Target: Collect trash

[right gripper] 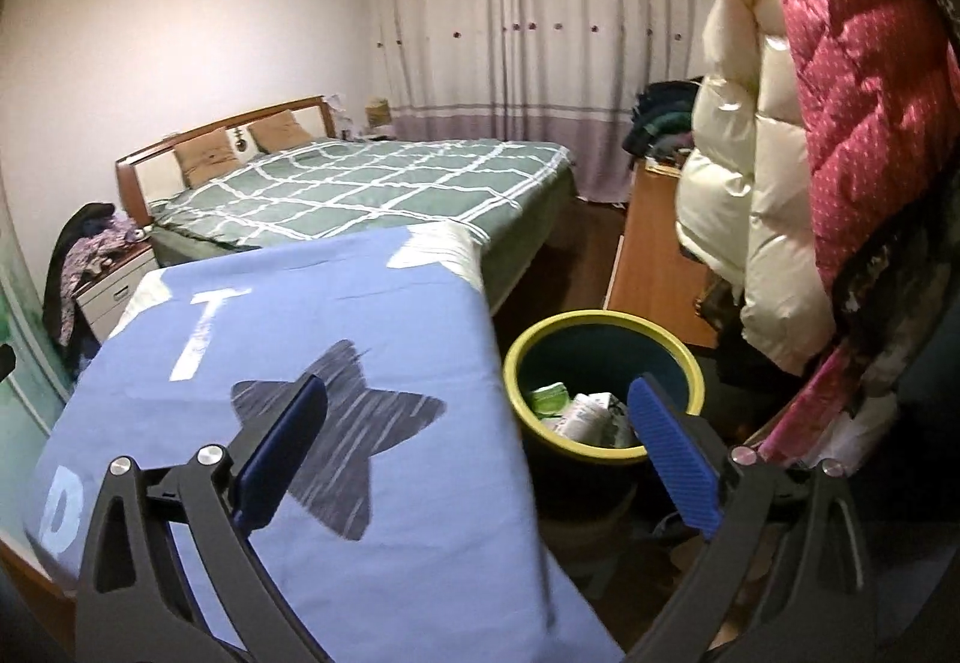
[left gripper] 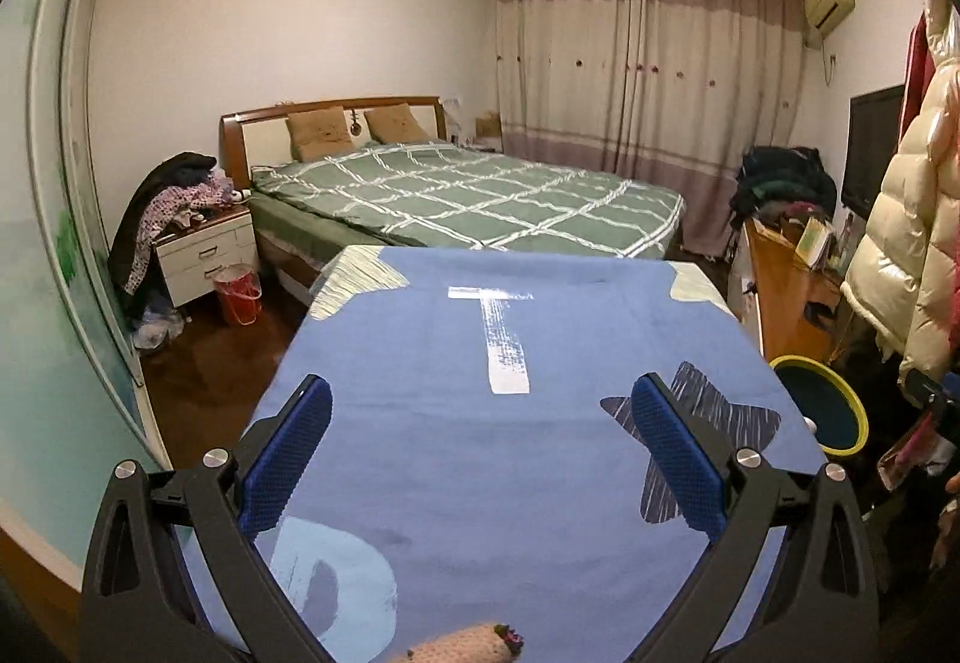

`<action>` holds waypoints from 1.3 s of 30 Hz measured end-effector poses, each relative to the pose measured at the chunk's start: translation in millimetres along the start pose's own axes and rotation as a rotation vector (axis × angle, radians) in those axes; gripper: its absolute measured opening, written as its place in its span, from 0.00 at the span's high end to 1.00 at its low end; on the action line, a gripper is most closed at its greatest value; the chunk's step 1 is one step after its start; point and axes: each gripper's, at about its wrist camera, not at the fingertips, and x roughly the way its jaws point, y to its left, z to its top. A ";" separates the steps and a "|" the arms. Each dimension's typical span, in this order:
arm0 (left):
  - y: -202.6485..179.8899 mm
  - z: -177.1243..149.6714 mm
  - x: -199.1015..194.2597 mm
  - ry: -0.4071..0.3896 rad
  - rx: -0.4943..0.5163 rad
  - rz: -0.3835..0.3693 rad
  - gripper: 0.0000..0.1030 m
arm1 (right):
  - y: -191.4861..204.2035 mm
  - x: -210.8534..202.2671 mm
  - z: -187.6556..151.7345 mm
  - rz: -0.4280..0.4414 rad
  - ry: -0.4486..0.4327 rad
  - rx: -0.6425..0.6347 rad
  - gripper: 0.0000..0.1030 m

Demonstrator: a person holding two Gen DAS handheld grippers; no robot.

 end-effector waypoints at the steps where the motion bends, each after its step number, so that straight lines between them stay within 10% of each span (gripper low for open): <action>1: 4.3 -1.3 -3.4 -0.001 -0.007 -0.006 0.05 | 1.7 -2.8 -1.3 0.005 -0.004 -0.003 0.07; 39: -25.5 2.5 -0.3 0.017 0.019 -0.018 0.05 | 3.9 -16.4 -0.9 0.028 -0.026 0.007 0.07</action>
